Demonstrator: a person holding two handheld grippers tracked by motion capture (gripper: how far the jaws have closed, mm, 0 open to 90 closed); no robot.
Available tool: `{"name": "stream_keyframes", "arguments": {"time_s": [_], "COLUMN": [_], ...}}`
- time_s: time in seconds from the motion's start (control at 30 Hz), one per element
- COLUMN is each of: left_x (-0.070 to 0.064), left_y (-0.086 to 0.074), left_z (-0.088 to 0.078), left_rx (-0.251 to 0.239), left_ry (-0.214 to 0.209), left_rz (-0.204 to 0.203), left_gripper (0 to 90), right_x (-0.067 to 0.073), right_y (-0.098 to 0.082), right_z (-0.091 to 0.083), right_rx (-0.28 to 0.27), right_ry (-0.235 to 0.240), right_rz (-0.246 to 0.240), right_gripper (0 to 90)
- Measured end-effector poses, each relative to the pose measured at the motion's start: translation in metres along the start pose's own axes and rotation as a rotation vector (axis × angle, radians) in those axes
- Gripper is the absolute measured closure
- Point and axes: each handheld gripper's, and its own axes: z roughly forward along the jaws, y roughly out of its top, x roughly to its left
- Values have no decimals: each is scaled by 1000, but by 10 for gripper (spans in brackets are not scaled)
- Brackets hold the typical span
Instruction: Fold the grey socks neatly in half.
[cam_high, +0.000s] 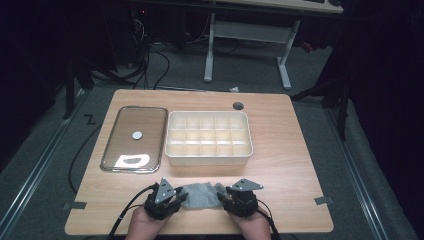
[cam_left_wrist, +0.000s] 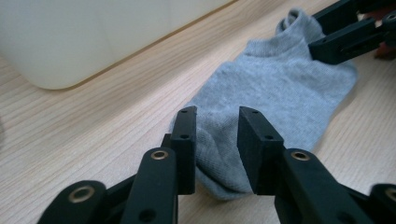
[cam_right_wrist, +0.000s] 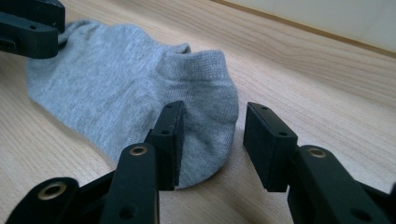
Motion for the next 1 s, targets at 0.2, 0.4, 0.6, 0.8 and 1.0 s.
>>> {"name": "stream_keyframes", "arguments": {"time_s": [0.2, 0.4, 0.6, 0.8, 1.0], "left_x": [2, 1, 2, 2, 2], "left_y": [-6, -9, -9, -10, -10], "left_z": [-1, 0, -1, -1, -2], "left_rx": [42, 30, 33, 31, 34], "left_ry": [25, 22, 13, 17, 12], "left_rz": [22, 19, 14, 19, 14], "left_gripper": [697, 706, 708, 709, 707], "right_x": [3, 4, 6, 7, 8], "right_y": [-3, -3, -3, -3, -3], "right_z": [-1, -1, 0, 0, -1], "right_rx": [-7, -12, -8, -12, -13], "right_ry": [-7, -10, 10, 23, 18], "right_rz": [-28, -40, -49, -81, -90], "right_gripper": [656, 679, 760, 816, 833]}}
